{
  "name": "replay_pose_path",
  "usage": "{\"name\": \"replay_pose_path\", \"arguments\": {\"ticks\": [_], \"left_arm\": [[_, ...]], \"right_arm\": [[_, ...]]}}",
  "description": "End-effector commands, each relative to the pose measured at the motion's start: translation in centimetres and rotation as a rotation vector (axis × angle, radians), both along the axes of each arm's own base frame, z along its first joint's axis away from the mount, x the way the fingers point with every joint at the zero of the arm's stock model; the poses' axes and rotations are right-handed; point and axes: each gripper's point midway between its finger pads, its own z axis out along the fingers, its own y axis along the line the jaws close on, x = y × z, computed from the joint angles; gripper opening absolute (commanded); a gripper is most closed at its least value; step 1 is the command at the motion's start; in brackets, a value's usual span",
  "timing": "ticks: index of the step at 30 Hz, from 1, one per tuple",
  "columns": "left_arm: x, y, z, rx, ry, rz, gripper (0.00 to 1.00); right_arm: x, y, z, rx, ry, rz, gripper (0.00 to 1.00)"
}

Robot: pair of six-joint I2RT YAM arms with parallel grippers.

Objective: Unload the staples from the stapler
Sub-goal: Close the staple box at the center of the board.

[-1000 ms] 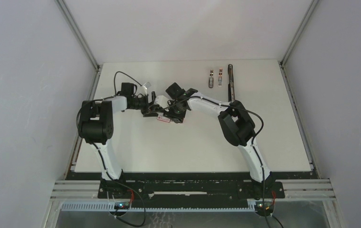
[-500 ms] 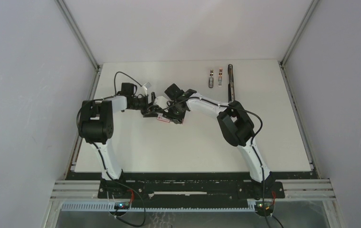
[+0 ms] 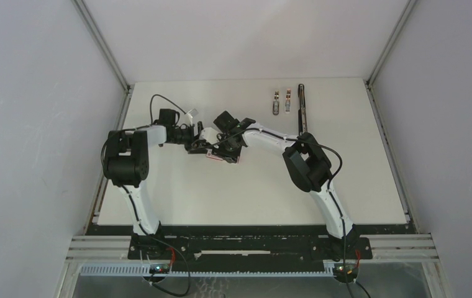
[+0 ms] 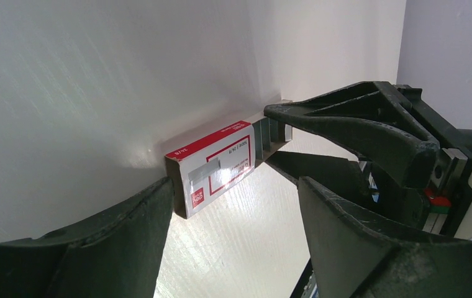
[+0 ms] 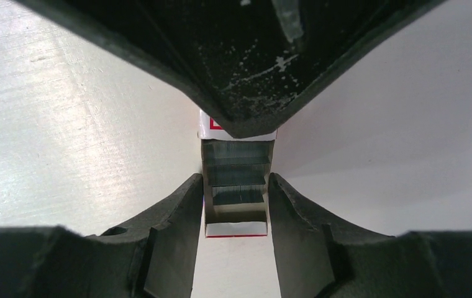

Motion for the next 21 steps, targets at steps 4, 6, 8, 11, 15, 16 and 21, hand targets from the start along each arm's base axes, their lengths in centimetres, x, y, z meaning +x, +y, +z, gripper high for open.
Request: {"name": "replay_pose_path", "arguments": {"ticks": [4, 6, 8, 11, 15, 16, 21], "left_arm": [[-0.17, -0.79, -0.83, 0.024, 0.034, -0.013, 0.72], [-0.16, -0.82, -0.79, 0.02, 0.035, -0.014, 0.65], [-0.19, -0.85, -0.85, 0.021, 0.036, -0.015, 0.65], [-0.15, -0.8, -0.92, 0.024, 0.038, -0.012, 0.58], [-0.04, -0.68, -0.99, 0.028, 0.04, -0.006, 0.57], [-0.05, -0.7, -0.99, 0.028, 0.041, -0.006, 0.57], [-0.1, -0.72, -1.06, 0.026, 0.047, -0.005, 0.58]], "right_arm": [[-1.24, 1.75, -0.15, 0.021, -0.009, 0.057, 0.43], [-1.16, 1.82, -0.11, 0.022, -0.01, 0.055, 0.43], [-1.15, 1.82, -0.11, 0.022, -0.011, 0.055, 0.43], [-1.15, 1.8, -0.18, 0.021, -0.009, 0.053, 0.43], [-1.18, 1.76, -0.24, 0.019, -0.009, 0.055, 0.43], [-1.16, 1.73, -0.3, 0.017, -0.01, 0.054, 0.43], [-1.07, 1.81, -0.25, 0.019, -0.012, 0.052, 0.43]]}}
